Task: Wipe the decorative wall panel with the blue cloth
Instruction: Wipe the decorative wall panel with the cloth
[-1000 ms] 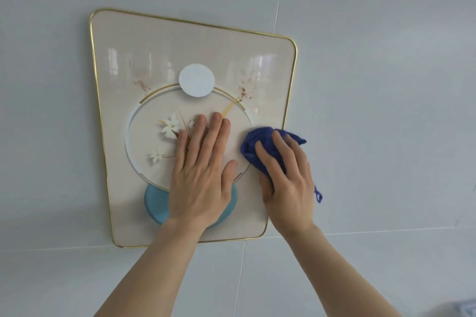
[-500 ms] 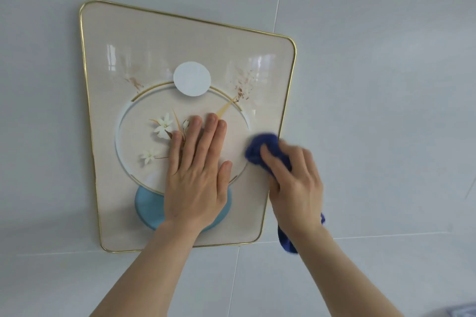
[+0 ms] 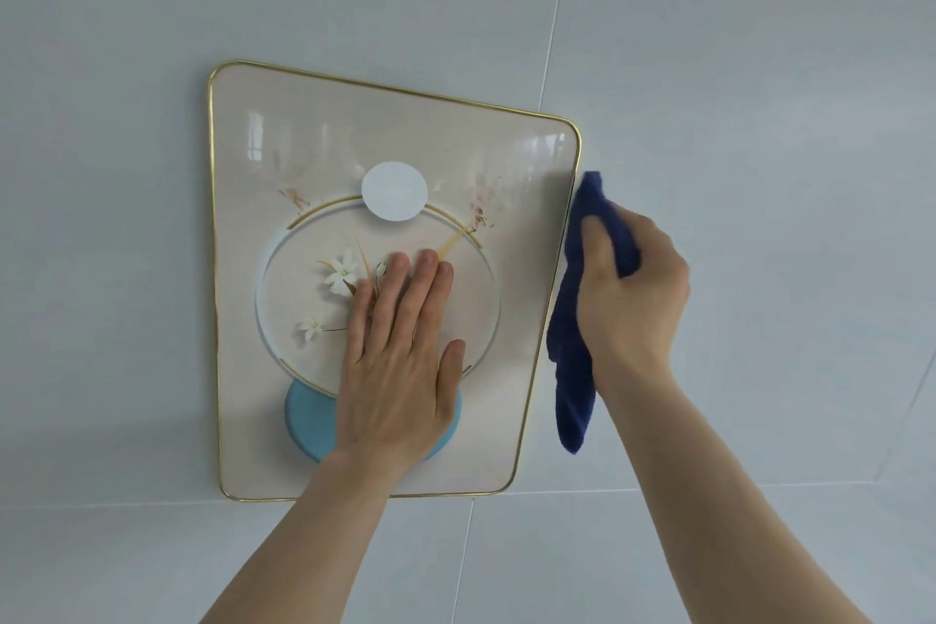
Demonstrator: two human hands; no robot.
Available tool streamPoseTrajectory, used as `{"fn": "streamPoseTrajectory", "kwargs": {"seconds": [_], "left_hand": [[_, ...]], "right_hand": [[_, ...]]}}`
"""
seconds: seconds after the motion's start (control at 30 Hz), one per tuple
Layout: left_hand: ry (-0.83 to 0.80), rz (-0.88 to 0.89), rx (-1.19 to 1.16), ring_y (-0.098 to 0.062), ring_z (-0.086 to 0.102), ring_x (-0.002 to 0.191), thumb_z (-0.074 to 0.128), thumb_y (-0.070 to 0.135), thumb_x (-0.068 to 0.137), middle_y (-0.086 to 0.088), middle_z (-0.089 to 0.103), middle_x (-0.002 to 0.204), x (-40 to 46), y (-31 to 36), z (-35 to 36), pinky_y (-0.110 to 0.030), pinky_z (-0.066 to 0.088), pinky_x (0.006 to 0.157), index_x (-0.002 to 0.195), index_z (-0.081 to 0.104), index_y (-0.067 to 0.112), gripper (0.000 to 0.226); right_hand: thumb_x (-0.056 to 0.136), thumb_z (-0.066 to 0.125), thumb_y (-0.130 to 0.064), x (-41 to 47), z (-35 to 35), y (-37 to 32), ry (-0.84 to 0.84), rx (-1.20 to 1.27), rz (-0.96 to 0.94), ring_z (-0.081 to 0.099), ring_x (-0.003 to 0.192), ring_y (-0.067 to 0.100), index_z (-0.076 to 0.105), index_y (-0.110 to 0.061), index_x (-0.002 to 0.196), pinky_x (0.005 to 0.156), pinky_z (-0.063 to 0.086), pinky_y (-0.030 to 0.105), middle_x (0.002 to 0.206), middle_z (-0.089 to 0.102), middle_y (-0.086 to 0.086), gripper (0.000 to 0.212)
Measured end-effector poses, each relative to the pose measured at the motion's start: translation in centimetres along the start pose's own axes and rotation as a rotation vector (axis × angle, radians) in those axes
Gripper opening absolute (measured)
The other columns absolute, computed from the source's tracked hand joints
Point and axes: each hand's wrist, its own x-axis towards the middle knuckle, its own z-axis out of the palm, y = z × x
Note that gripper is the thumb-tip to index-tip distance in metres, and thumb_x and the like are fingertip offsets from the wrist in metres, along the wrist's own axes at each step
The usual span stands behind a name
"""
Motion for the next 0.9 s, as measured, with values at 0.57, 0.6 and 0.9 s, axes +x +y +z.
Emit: {"fn": "streamPoseTrajectory", "kwargs": {"seconds": [0.57, 0.6, 0.9], "left_hand": [[0.024, -0.032, 0.039, -0.024, -0.004, 0.16, 0.061, 0.071, 0.081, -0.009, -0.001, 0.173, 3.7, -1.3, -1.5, -0.048, 0.006, 0.13, 0.162, 0.003, 0.008, 0.119], [0.034, -0.032, 0.038, -0.023, -0.003, 0.161, 0.061, 0.071, 0.081, -0.009, 0.0, 0.173, 3.7, -1.4, -1.3, -0.047, 0.007, 0.13, 0.162, 0.004, 0.008, 0.118], [0.048, -0.027, 0.027, -0.022, -0.003, 0.161, 0.058, 0.072, 0.082, -0.009, 0.001, 0.173, 3.6, -1.8, -0.9, -0.047, 0.008, 0.13, 0.163, 0.003, 0.01, 0.116]], "right_hand": [[0.098, 0.062, 0.002, 0.3, 6.3, 1.9, 0.019, -0.279, -0.706, 0.043, 0.146, 0.036, 0.067, -0.009, 0.134, 0.118, 0.031, 0.017, 0.151, 0.053, 0.019, 0.038], [0.099, 0.062, -0.001, 0.0, 6.5, 2.2, 0.003, -0.262, -0.715, 0.041, 0.148, 0.036, 0.066, -0.008, 0.134, 0.119, 0.036, 0.026, 0.153, 0.051, 0.019, 0.036], [0.107, 0.043, -0.017, -1.4, 5.6, 4.4, -0.247, -0.242, -0.825, 0.023, 0.157, 0.033, 0.064, -0.01, 0.138, 0.125, 0.029, 0.051, 0.162, 0.037, 0.021, 0.037]]}}
